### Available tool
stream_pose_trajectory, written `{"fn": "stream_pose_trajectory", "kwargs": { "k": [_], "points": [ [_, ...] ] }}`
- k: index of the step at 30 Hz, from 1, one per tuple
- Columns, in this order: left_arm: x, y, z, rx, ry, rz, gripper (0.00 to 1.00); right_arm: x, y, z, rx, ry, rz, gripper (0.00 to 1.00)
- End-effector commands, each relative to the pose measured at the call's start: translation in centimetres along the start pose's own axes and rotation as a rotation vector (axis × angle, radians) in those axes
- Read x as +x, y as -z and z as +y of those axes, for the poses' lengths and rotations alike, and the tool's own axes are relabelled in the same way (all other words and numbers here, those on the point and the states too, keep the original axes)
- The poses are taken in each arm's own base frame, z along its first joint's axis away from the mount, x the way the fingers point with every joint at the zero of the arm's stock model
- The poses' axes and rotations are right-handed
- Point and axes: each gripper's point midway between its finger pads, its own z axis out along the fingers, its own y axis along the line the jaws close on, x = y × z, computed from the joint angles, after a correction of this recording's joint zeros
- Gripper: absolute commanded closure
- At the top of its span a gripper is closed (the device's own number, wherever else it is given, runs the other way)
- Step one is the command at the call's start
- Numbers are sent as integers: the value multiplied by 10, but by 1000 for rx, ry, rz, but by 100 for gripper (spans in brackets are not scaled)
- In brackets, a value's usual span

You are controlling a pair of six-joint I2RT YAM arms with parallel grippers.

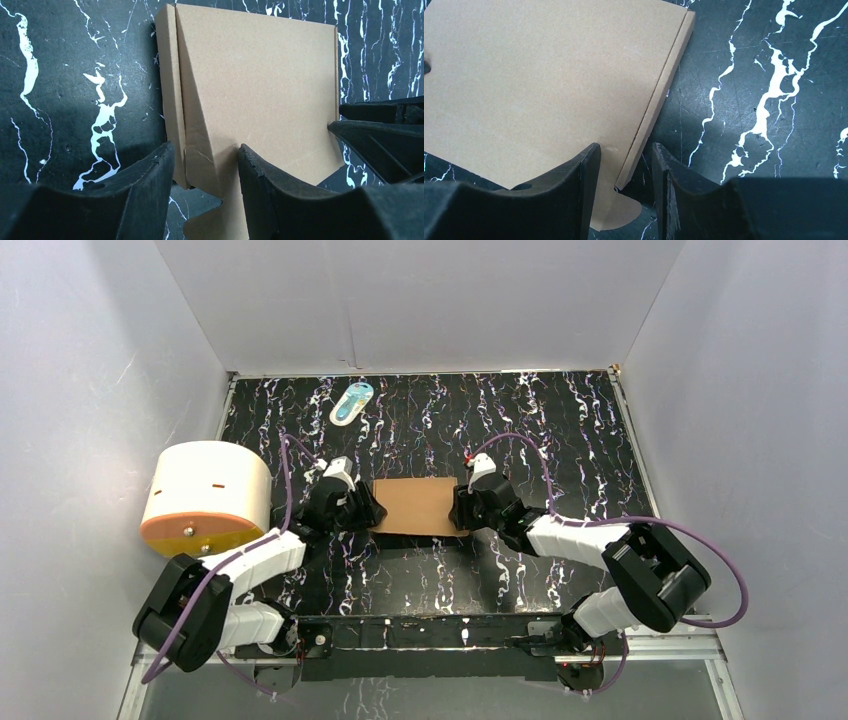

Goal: Fold the paper box

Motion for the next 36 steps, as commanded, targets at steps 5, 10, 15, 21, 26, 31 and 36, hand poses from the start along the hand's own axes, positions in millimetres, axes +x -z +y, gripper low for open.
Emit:
{"fn": "stream_pose_trajectory", "kwargs": {
  "k": [5, 10, 15, 21, 26, 31, 36],
  "points": [
    [24, 21, 11, -23, 35, 95, 57, 2, 8, -7, 17, 14, 5, 50],
    [19, 22, -3, 17, 43, 117, 63, 1, 6, -3, 2, 6, 11, 50],
    [24, 21, -7, 33, 71, 149, 71, 3, 4, 0, -12, -4, 20, 50],
    [21, 20, -24, 96, 145, 157, 72, 2, 1, 7, -46, -31, 17, 50],
    [21, 15, -17, 61, 121, 153, 69, 8, -1, 7, -47, -39, 34, 51],
    [15, 25, 0, -10, 59, 94, 62, 7, 4, 1, -23, -29, 14, 51],
    [3, 38, 13, -66, 50, 9, 53, 0, 7, 2, -24, -13, -7, 51]
  ]
}}
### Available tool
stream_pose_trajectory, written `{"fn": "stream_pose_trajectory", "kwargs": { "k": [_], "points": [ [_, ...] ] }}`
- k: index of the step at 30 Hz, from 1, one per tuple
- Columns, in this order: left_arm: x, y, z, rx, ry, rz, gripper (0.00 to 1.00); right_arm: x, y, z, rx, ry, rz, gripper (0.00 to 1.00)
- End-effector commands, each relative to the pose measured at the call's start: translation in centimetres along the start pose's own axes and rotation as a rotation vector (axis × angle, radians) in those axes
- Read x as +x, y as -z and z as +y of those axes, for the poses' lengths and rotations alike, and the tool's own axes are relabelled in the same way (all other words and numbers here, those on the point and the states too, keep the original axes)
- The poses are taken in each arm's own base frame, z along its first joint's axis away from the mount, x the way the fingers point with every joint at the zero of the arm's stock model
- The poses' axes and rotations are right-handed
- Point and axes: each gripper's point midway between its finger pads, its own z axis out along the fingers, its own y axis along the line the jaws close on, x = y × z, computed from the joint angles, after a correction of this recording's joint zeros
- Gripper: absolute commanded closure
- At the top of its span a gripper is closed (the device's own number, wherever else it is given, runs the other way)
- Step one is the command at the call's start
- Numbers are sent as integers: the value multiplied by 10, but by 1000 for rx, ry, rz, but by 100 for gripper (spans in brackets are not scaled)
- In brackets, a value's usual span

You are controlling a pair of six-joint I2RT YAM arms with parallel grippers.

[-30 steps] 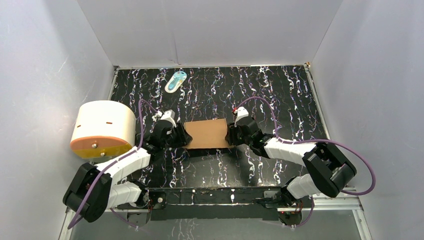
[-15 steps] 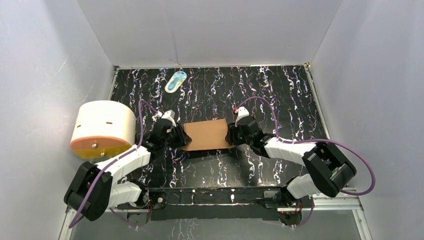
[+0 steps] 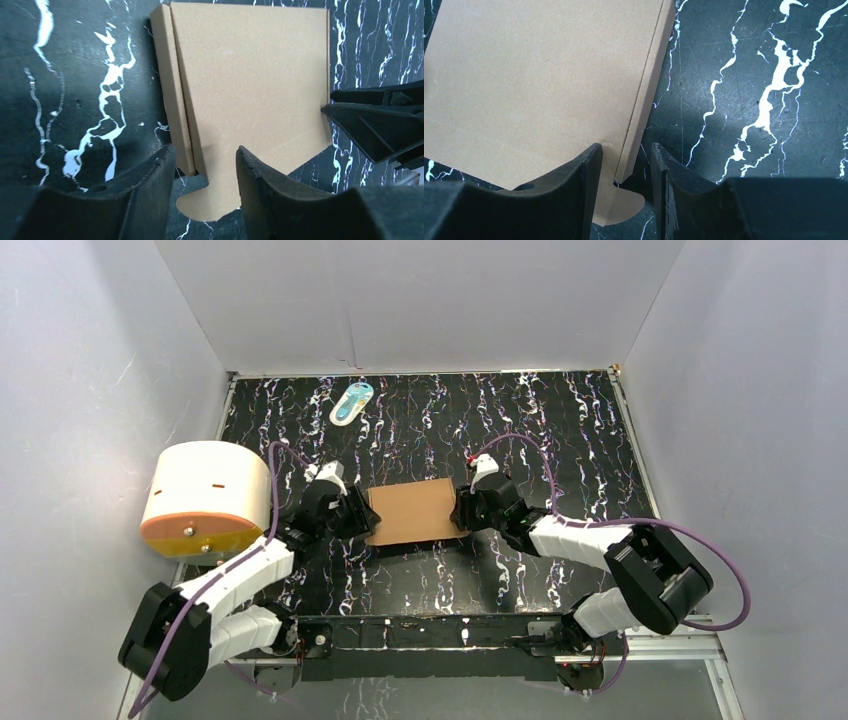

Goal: Fold the paper box

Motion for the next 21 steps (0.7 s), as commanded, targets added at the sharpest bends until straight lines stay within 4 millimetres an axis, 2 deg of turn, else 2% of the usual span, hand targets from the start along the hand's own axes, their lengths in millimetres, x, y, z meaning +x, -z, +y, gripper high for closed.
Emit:
{"fn": "stream_pose_trajectory", "kwargs": {
  "k": [1, 9, 13, 21],
  "points": [
    [-5, 12, 17, -71, -21, -63, 52, -2, 5, -1, 2, 19, -17, 51],
    [26, -7, 18, -8, 11, 36, 50, 13, 2, -3, -9, 26, 21, 52],
    [35, -12, 23, -11, 5, 65, 57, 20, 4, -4, -13, 27, 34, 53],
    [57, -14, 50, -66, -45, 98, 65, 37, 3, -8, -25, 35, 57, 60]
  ]
}}
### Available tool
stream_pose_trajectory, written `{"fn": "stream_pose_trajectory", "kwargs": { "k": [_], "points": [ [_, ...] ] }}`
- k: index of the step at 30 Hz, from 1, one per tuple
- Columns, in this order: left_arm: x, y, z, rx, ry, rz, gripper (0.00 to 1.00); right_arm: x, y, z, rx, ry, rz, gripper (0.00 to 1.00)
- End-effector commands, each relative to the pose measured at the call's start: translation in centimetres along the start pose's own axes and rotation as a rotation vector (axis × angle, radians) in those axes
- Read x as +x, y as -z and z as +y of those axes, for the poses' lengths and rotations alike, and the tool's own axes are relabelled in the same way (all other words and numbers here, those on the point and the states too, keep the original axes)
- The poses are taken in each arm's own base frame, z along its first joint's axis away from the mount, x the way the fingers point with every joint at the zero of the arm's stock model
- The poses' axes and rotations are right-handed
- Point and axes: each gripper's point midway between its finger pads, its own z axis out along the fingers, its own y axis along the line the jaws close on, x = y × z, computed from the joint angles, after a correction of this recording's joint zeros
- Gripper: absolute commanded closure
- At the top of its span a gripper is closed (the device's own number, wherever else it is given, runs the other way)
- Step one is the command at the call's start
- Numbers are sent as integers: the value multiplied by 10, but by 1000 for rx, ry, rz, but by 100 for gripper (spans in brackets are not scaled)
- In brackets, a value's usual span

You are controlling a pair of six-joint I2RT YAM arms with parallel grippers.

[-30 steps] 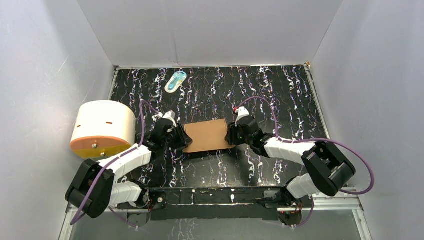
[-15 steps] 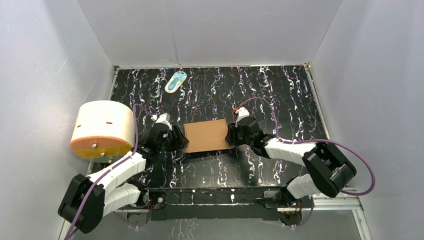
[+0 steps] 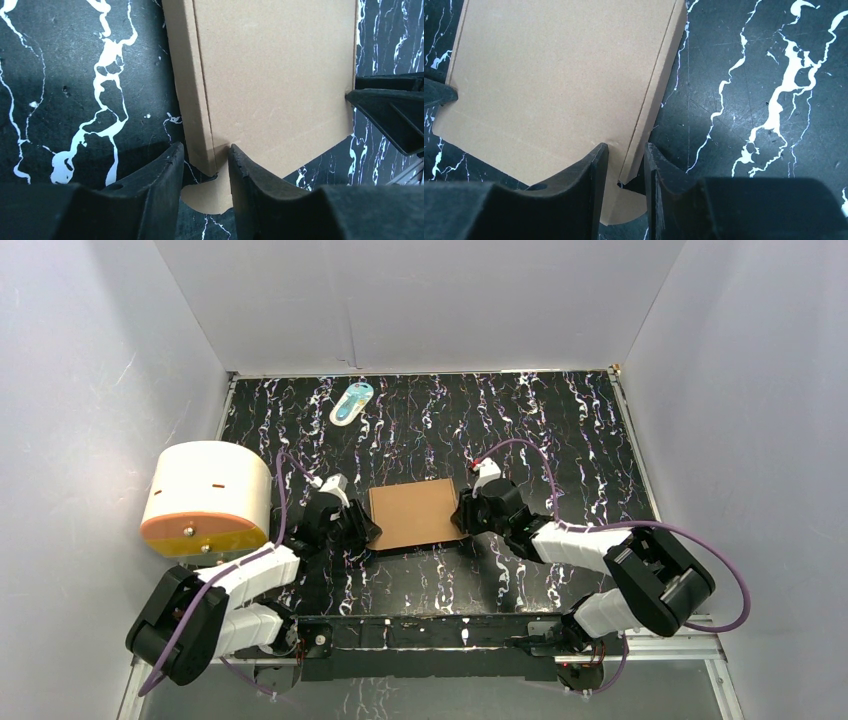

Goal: Fold the paper box

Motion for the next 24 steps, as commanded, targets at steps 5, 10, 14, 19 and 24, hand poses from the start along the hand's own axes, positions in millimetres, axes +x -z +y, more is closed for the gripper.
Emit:
{"fn": "stream_pose_trajectory", "kwargs": {
  "k": [5, 10, 14, 19, 24],
  "points": [
    [28, -2, 29, -55, -82, 63, 67, 29, 7, -8, -4, 65, 66, 63],
    [9, 4, 4, 30, -50, -2, 64, 6, 17, -1, -26, 121, 11, 59],
    [-17, 19, -7, 29, -44, -85, 54, -13, 29, 4, -21, 165, -26, 53],
    [-45, 45, -17, 9, -45, -165, 42, -32, 41, 20, -62, 258, -49, 44],
    [-65, 75, -27, 6, -54, -225, 29, -35, 39, 46, -115, 408, -22, 37]
  ]
}}
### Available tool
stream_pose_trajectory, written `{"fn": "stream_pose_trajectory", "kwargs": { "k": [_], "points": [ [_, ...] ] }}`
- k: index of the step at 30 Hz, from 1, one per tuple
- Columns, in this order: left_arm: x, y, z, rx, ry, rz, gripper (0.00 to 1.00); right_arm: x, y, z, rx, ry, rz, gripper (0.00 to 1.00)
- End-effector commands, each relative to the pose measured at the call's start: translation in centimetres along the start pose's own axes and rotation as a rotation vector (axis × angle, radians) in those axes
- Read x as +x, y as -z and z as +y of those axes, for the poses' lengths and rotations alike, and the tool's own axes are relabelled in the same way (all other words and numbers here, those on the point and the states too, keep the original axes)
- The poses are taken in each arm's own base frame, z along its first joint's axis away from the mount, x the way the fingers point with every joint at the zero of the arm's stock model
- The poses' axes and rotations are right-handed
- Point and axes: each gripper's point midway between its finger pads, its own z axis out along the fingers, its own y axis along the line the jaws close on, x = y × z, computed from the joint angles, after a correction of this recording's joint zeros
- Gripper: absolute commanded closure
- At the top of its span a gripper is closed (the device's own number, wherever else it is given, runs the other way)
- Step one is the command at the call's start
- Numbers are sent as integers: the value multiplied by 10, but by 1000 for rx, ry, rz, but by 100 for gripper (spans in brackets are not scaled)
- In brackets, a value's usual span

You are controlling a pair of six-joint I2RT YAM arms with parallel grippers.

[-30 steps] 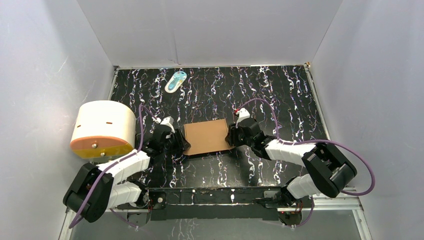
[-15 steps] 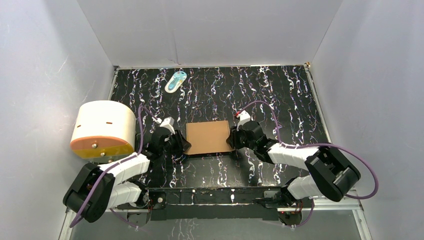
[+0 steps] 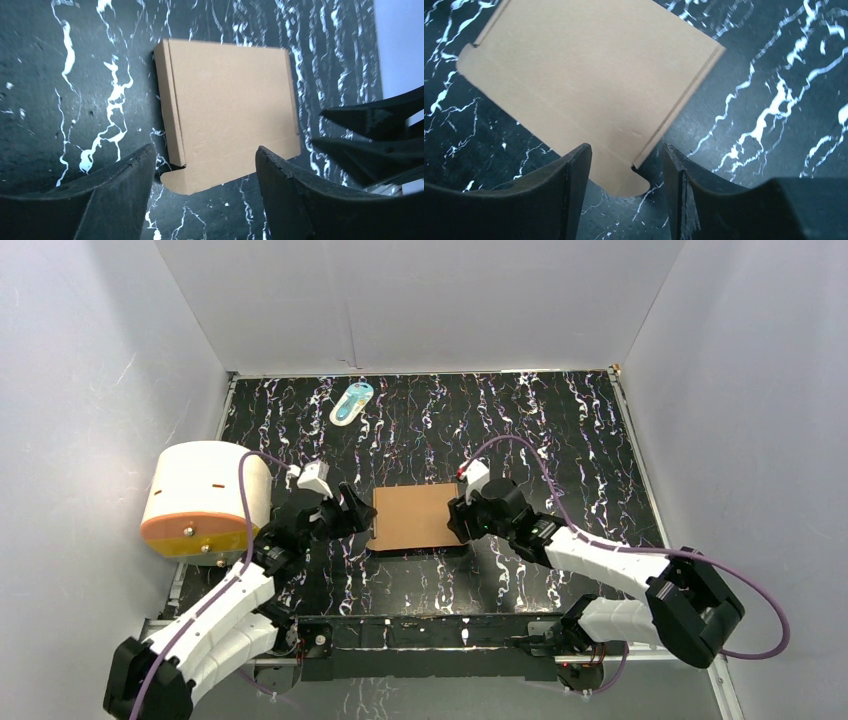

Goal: Fold the paper box

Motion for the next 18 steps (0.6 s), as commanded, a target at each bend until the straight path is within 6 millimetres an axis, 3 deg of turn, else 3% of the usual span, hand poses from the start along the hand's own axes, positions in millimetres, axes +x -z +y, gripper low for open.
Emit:
{"fn": "stream_pose_trajectory", "kwargs": {
  "k": [1, 8, 12, 18],
  "points": [
    [-27, 24, -2, -58, -24, -51, 26, -28, -2, 24, -51, 177, -15, 36],
    [-37, 42, -7, -81, -92, -18, 19, -33, -29, 68, -143, 462, 11, 29],
    [-49, 56, -8, -103, -158, -33, 18, -29, -44, 75, -169, 571, 47, 27],
    [-56, 61, 6, -170, -191, -72, 17, -17, -62, 68, -141, 656, 97, 27]
  ]
}}
